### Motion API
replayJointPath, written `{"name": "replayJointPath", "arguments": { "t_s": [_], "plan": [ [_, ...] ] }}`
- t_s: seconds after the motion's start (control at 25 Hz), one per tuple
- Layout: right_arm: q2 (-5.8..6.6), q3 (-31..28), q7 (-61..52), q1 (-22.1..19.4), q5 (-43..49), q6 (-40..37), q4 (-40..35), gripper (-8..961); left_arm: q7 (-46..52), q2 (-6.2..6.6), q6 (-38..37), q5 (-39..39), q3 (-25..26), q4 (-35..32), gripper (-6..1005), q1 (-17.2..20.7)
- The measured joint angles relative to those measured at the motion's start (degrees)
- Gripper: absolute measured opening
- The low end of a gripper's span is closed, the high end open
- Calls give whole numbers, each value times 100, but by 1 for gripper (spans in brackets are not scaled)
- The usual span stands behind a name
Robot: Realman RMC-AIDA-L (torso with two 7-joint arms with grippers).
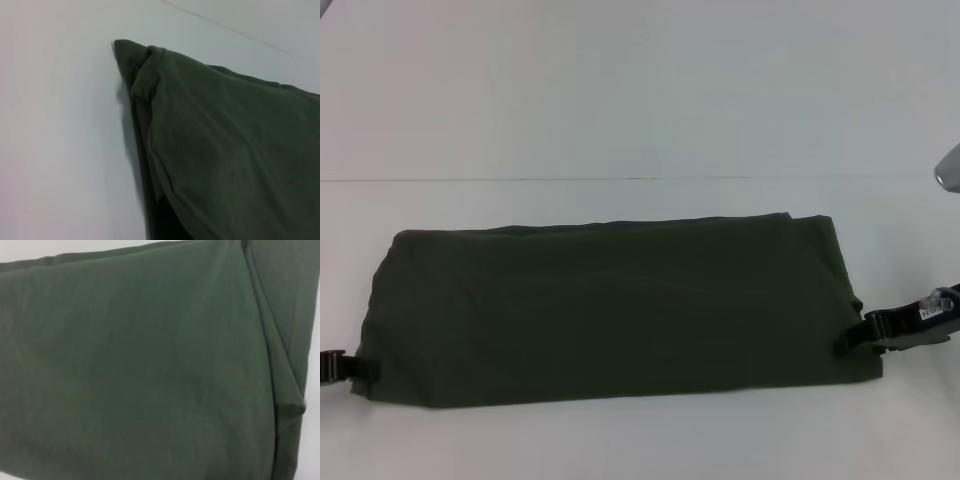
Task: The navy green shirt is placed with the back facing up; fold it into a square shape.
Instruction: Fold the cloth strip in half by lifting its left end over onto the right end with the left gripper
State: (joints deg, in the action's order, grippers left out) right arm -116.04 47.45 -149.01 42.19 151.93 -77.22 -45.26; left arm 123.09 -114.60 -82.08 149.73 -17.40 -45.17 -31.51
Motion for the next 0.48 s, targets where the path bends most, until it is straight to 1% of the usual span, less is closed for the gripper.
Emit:
{"name": "replayJointPath", "arguments": {
  "t_s": [0.16, 0.4, 0.48],
  "plan": [
    [-6, 63, -21, 0, 2, 2, 0, 555, -3, 0, 8, 0, 0, 0, 60, -2],
    [-6, 63, -24, 0, 4, 6, 0, 314, -5, 8, 9, 0, 0, 0, 59, -4],
    [-6, 63, -25, 0, 4, 11, 0, 218, -5, 8, 8, 0, 0, 0, 59, -4]
  ]
}}
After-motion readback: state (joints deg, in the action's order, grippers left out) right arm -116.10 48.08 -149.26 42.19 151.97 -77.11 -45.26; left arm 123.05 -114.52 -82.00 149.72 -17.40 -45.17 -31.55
